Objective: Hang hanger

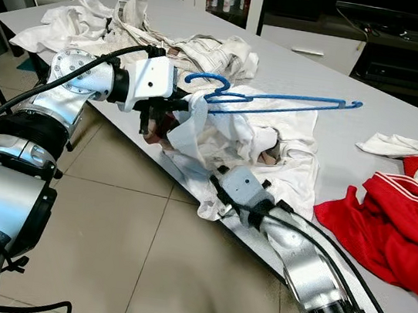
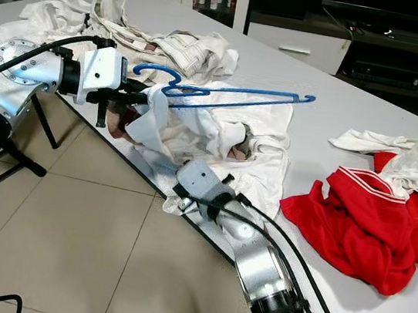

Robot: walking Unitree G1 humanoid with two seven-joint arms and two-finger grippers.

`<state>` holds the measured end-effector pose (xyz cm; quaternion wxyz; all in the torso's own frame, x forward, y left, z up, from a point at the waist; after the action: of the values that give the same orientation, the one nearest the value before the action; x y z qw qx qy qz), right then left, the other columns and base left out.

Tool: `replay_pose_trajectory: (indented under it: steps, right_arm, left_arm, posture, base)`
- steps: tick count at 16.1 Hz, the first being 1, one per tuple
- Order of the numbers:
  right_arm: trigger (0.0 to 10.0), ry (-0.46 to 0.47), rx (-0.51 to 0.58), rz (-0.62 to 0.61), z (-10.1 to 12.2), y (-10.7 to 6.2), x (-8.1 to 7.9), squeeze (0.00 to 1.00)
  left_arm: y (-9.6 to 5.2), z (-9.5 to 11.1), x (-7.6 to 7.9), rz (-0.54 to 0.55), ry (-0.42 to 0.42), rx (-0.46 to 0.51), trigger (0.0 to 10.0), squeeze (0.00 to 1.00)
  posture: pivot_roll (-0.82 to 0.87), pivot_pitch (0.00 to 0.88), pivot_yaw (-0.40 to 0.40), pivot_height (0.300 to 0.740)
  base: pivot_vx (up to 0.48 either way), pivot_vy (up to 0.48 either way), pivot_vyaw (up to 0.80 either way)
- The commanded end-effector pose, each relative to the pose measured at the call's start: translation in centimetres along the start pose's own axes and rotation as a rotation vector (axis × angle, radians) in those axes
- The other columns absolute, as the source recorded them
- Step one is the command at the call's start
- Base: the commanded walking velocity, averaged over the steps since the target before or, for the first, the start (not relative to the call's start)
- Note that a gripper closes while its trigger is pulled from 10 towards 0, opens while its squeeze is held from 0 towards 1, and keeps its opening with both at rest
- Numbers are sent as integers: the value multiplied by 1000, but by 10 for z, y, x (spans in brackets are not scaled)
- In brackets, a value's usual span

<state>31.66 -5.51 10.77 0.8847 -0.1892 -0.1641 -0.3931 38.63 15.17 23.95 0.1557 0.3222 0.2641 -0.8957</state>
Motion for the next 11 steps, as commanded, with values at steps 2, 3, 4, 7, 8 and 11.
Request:
replay_pose_trajectory:
  steps: [2, 3, 4, 7, 8, 11]
  right_arm:
    - [10000, -30, -20, -25, 0, 5, 1, 910]
    - [10000, -32, -39, -51, -2, 9, 1, 141]
    - [10000, -24, -44, -67, -2, 12, 2, 43]
    - [10000, 33, -1, -38, 7, 17, -1, 43]
    - [10000, 36, 1, -37, 8, 18, -1, 47]
    - [10000, 36, -9, -65, 9, 26, 2, 51]
  left_arm:
    - [-2, 7, -7, 14, 30, 8, 0, 0]
    - [-2, 7, -8, 15, 32, 12, 0, 0]
    - [-1, 8, -8, 14, 33, 15, 0, 0]
    - [0, 9, -7, 11, 35, 20, 0, 0]
    - [0, 9, -7, 11, 35, 21, 0, 0]
    - [1, 9, -7, 8, 37, 26, 0, 0]
  posture:
    - [2, 0, 59, 723]
    - [2, 0, 59, 723]
    - [2, 0, 59, 723]
    - [2, 0, 60, 723]
    - [4, 0, 61, 723]
    - [6, 0, 62, 723]
  base:
    - [0, 0, 0]
    - [0, 0, 0]
    - [0, 0, 0]
    - [0, 0, 0]
    - [0, 0, 0]
    - [0, 0, 0]
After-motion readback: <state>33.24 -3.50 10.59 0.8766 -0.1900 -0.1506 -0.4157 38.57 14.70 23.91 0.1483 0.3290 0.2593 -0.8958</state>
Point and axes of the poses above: a point about 5 cm out from each wrist's last joint towards the gripper, its own y axis pointing out of the wrist towards the gripper, its own z axis along the axis of the wrist's last joint, x = y × z, the point moved 2 cm from there along y, pointing out of the wrist towards the gripper, and after that the axes turned 1 degree about -y, right-handed, at the moved point
